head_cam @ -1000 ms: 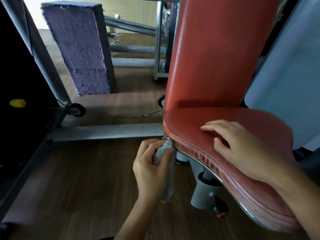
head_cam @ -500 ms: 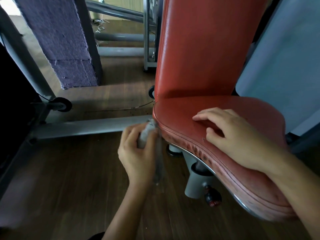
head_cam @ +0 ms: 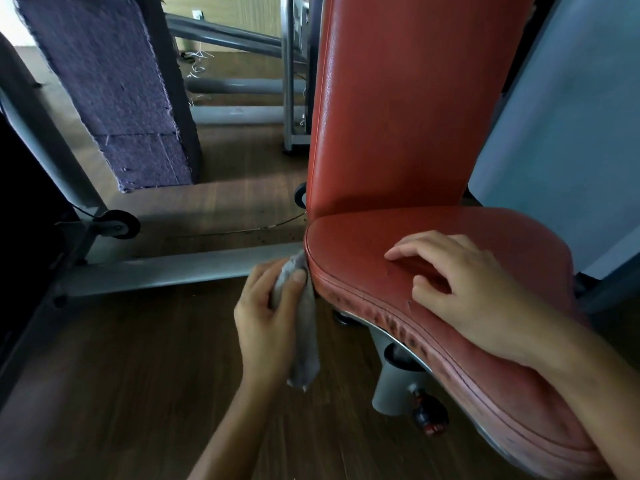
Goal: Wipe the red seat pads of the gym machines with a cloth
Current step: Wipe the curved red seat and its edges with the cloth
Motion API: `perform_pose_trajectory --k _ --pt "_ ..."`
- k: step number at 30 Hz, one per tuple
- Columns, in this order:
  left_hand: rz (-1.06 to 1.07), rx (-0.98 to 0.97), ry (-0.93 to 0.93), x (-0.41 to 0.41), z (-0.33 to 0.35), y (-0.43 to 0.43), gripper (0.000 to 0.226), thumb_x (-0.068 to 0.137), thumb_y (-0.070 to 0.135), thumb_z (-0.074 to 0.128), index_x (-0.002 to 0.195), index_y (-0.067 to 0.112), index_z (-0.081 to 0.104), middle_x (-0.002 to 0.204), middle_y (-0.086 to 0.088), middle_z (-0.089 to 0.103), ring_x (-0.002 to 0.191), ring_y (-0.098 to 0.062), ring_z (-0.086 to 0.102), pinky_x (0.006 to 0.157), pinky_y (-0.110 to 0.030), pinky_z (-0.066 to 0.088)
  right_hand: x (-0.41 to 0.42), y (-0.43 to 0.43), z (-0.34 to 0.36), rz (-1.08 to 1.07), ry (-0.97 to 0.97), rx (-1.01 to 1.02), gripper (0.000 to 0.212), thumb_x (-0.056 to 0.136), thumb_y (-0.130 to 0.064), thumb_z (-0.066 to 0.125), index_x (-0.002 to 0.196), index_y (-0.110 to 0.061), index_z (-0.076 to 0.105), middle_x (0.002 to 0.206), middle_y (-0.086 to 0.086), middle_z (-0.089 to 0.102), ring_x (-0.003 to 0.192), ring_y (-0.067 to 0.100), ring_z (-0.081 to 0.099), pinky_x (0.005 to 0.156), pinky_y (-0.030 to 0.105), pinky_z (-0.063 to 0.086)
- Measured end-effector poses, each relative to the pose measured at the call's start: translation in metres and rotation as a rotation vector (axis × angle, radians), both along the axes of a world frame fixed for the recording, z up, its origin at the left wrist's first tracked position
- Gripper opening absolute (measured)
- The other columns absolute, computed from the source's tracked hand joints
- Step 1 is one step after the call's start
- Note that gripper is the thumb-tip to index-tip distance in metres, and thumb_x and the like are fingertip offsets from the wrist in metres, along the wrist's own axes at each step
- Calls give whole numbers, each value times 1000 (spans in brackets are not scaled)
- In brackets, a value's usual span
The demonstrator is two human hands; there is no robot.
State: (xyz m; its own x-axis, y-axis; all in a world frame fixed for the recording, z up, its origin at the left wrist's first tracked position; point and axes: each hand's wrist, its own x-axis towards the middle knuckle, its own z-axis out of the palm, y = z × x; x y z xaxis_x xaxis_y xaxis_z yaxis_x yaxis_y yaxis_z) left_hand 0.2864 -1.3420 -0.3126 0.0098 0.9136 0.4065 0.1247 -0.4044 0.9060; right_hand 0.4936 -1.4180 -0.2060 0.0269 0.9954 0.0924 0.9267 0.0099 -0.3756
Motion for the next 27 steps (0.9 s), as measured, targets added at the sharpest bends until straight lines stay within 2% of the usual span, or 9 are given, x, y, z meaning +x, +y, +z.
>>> perform_pose_trajectory --k 5,8,12,19,22,25,27 --pt "-9 -113 -16 13 10 47 13 102 22 59 102 25 71 105 8 64 97 -1 63 81 -10 46 1 2 -1 -7 -7 -1 34 92 -37 45 122 -49 54 128 -38 45 123 -10 31 101 29 22" --pt "-27 -59 -44 7 5 25 14 100 18 59 106 22 71 106 7 65 100 -2 64 83 -10 47 0 2 -1 -1 -15 10 33 91 -38 45 121 -49 53 127 -38 44 122 -11 31 101 29 22" --pt "-85 -48 -39 2 5 36 17 100 18 59 104 32 68 105 9 64 102 -6 64 87 -15 49 -1 2 -1 -6 -16 13 32 91 -38 46 120 -49 54 127 -37 44 122 -11 31 99 29 21" --pt "-121 -71 -53 -1 4 38 16 100 18 59 105 29 70 106 7 66 103 -8 64 87 -17 51 -2 4 -1 -19 -30 42 29 91 -37 49 118 -49 55 126 -37 45 121 -11 32 97 29 21" --pt "-128 -112 -22 5 10 57 14 101 22 58 105 25 71 106 7 65 101 -8 64 90 -25 53 -1 4 -4 -17 -25 48 29 92 -36 49 118 -48 56 125 -37 46 120 -12 31 97 28 21" --pt "-95 -88 -21 4 6 37 15 101 18 59 108 23 70 107 5 66 102 -6 65 86 -17 51 1 3 -3 -6 -15 58 29 93 -34 51 118 -48 56 125 -36 46 120 -10 33 96 28 21" --pt "-101 -40 -20 -4 1 21 15 100 15 60 108 22 70 107 3 67 103 -7 66 87 -17 51 1 2 -4 -3 -16 64 29 94 -35 50 119 -48 56 126 -35 46 120 -9 33 97 28 21"
